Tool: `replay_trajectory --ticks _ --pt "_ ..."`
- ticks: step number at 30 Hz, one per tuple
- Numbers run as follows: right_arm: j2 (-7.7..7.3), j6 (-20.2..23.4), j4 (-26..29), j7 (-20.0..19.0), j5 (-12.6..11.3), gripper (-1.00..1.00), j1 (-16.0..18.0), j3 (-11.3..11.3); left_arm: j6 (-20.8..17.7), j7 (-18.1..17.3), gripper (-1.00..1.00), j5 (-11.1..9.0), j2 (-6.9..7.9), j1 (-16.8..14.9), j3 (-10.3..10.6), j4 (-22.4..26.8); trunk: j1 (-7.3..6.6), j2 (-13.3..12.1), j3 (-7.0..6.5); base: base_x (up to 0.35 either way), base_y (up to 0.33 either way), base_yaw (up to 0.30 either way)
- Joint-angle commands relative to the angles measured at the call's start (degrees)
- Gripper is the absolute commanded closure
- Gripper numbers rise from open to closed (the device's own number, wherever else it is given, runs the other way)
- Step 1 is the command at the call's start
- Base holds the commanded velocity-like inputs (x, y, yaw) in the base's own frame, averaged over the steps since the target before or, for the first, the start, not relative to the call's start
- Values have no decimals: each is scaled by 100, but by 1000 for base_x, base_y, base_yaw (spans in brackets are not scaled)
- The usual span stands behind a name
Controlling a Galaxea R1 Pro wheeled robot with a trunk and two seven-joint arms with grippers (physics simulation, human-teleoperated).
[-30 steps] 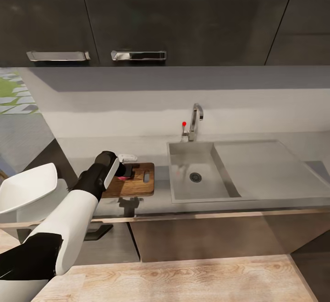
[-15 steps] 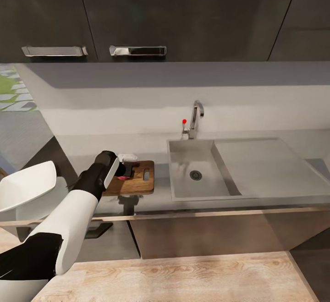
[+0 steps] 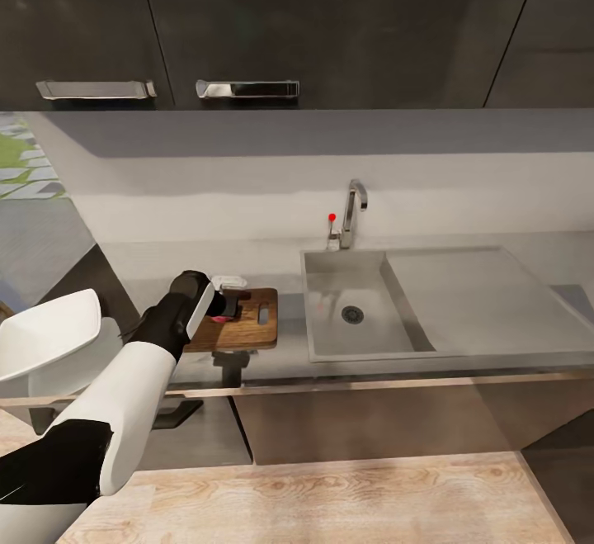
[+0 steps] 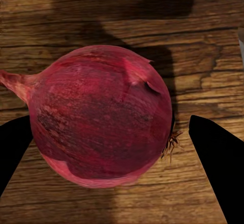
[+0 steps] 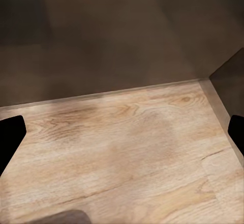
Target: In the kitchen, take the Vidalia onion out of the sink, dice it on the chopping board with the paring knife, put the diced onion into the bowl on the countertop, then place both the paring knife and the chopping board into the sink.
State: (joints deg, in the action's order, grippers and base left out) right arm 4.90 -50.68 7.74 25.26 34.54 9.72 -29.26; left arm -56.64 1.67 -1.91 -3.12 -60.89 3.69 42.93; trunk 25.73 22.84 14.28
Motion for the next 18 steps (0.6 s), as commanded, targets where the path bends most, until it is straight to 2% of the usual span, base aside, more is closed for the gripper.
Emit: replay_trajectory --ticks 1,2,18 --pt "2 -9 -1 40 61 -100 4 -28 -22 18 100 -13 3 -2 9 -118 5 8 12 0 0 0" --pt "2 -7 -1 40 61 -100 4 -28 -22 18 -100 -12 4 -2 9 -118 5 8 12 0 0 0" --pt "2 -9 -2 40 61 -100 4 -28 -22 18 -100 -12 4 -2 0 -71 5 8 12 0 0 0"
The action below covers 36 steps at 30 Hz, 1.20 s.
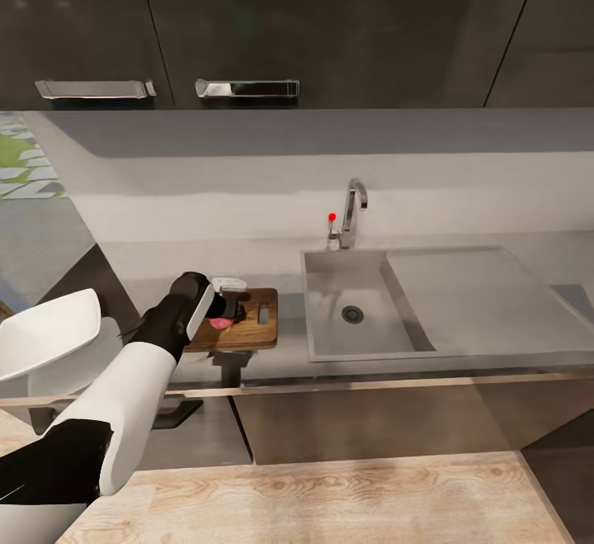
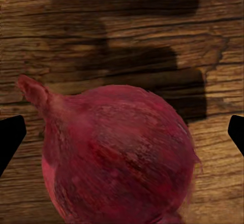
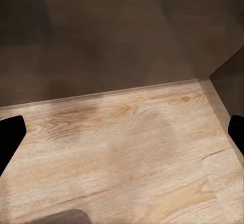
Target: In the kitchen, take the Vidalia onion out of the sink, dice it on the chopping board with the paring knife, put the diced onion into the bowl on the countertop, then place both the paring knife and the chopping board into the sink.
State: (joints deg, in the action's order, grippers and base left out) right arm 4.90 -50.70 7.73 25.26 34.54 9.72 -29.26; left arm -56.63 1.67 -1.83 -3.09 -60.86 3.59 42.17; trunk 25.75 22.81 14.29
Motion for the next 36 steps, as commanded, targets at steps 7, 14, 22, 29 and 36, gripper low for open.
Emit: replay_trajectory --ticks 7,14,22,29,36 --pt "2 -3 0 40 61 -100 4 -27 -26 18 -100 -19 2 -4 -1 68 3 11 11 0 0 0" --pt "2 -3 1 40 61 -100 4 -27 -63 26 -100 -19 -4 -4 -7 691 3 11 11 0 0 0" --pt "2 -1 0 40 61 -100 4 -27 -75 26 -100 -19 18 -4 7 1503 3 11 11 -23 0 0" --pt "2 -1 -1 38 61 -100 4 -27 -76 26 -100 -19 19 -4 10 1545 3 11 11 -268 0 0" --pt "1 -1 -1 39 61 -100 5 -27 -76 26 -100 -19 19 -4 10 1514 3 11 11 -330 0 0"
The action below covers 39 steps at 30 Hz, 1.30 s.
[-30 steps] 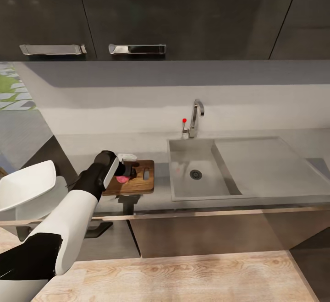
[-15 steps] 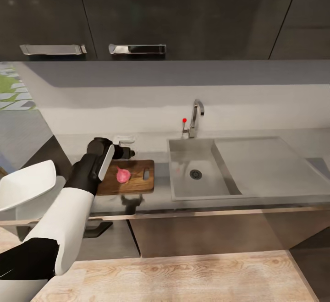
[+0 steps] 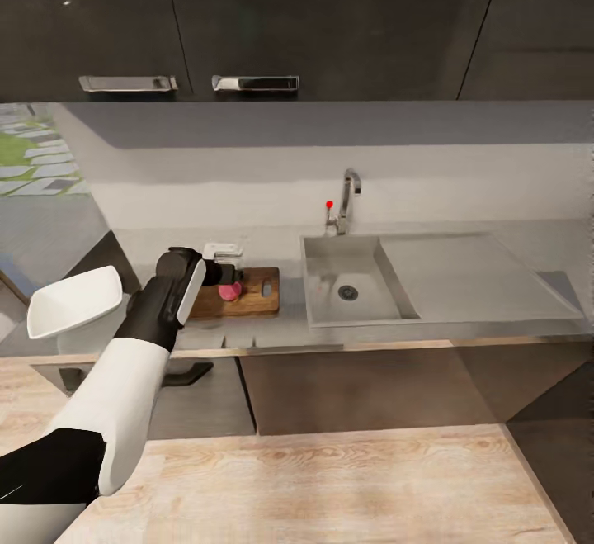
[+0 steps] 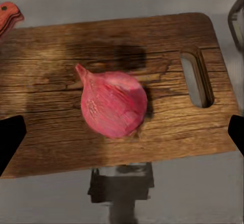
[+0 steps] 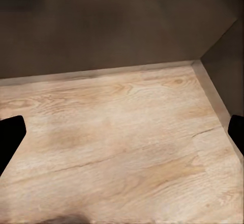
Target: In the kitchen, take the Vidalia onion out of the sink, dice it on the chopping board with the paring knife, put the diced onion into the bowl on the countertop, then place both the paring knife and the chopping board into the sink.
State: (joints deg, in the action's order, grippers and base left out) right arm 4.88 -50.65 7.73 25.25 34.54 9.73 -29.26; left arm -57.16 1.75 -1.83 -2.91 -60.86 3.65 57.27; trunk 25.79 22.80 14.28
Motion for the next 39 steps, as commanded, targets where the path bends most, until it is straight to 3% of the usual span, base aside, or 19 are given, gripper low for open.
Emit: replay_trajectory --ticks 1,10,33,37,39 --pt "3 -6 -2 41 62 -100 4 -27 -23 18 -100 -19 1 -5 4 0 0 12 11 -332 0 0" --pt "4 -6 0 41 62 -100 3 -27 -23 18 -100 -23 4 -5 4 -45 0 12 11 -333 0 0" --pt "0 -6 0 41 62 -100 3 -27 15 5 -100 -20 -28 0 13 -902 0 12 11 -331 0 0" --pt "0 -6 1 41 62 -100 3 -27 39 -25 -100 -19 -33 3 18 -1222 0 12 11 -100 0 0" --pt "-4 -6 -1 41 62 -100 3 -27 224 -38 -100 -19 -37 10 21 -1711 0 12 11 -18 0 0"
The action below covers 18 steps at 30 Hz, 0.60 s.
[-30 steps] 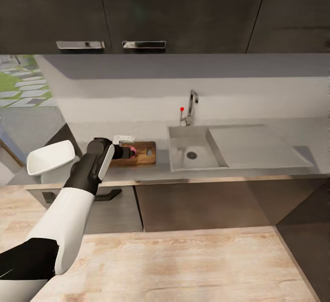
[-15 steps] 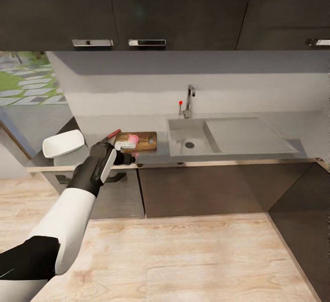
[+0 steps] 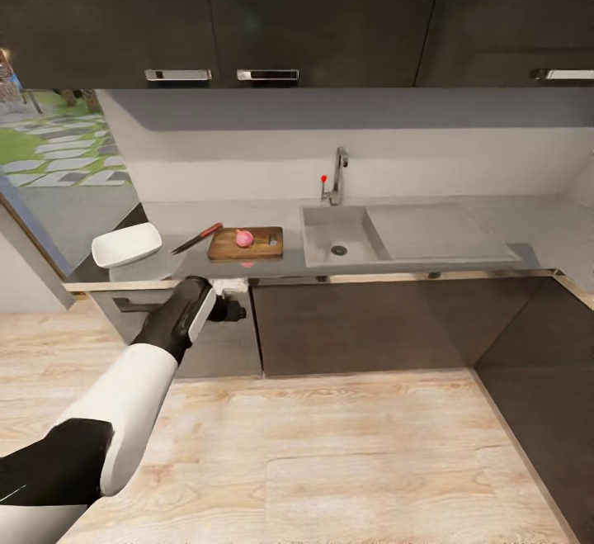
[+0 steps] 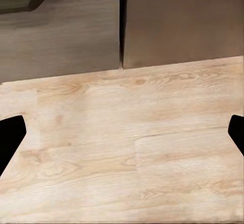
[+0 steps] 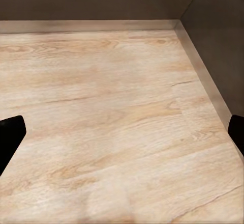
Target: In the kitchen, take the Vidalia onion out of the sink, dice it on the chopping board with the paring knife, put the diced onion into the bowl on the countertop, then place both the paring knife and the chopping board into the sink.
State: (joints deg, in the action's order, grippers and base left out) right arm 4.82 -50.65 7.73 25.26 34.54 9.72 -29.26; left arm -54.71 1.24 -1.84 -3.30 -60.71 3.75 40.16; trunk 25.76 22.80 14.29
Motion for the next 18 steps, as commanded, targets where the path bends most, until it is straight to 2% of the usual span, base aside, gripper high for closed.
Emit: replay_trajectory --ticks 1,4,5,7,8,10,11,13,14,16,18 --pt "2 -6 0 40 61 -100 4 -27 171 11 -100 -18 0 -4 11 -251 2 12 11 -10 0 0" --pt "1 -6 0 40 61 -100 4 -27 1170 9 -100 -15 -20 -2 12 -1380 2 12 11 -4 0 0" --pt "1 -6 0 40 61 -100 4 -27 1390 9 -100 -14 -26 -2 12 -1615 2 12 11 -2 0 0" --pt "1 5 0 39 61 -100 4 -30 2379 8 -100 -11 -39 -2 15 -2611 2 12 11 -1 0 0" --pt "1 15 0 39 61 -100 4 -32 2656 8 -100 -11 -43 -2 16 -2874 2 12 11 0 0 0" --pt "-3 71 0 36 61 -100 4 -39 3975 6 -100 -14 -78 6 19 -3793 2 12 11 0 0 0" --pt "-8 88 0 36 61 -100 4 -44 4446 3 -100 -16 -89 32 19 -4034 2 12 11 0 0 0" --pt "-11 98 0 36 61 -100 4 -47 4760 2 -100 -17 -97 89 20 -4195 2 12 11 0 0 0" --pt "-17 107 1 34 61 -100 4 -55 5072 5 -100 -17 -95 227 20 -4335 2 12 11 0 0 0" --pt "-23 112 1 33 61 -100 4 -59 5352 7 -100 -18 -78 413 20 -4408 2 12 11 0 0 0" --pt "-31 115 1 32 61 -100 4 -61 5930 13 -100 -20 -46 755 20 -4457 2 12 11 0 0 0"
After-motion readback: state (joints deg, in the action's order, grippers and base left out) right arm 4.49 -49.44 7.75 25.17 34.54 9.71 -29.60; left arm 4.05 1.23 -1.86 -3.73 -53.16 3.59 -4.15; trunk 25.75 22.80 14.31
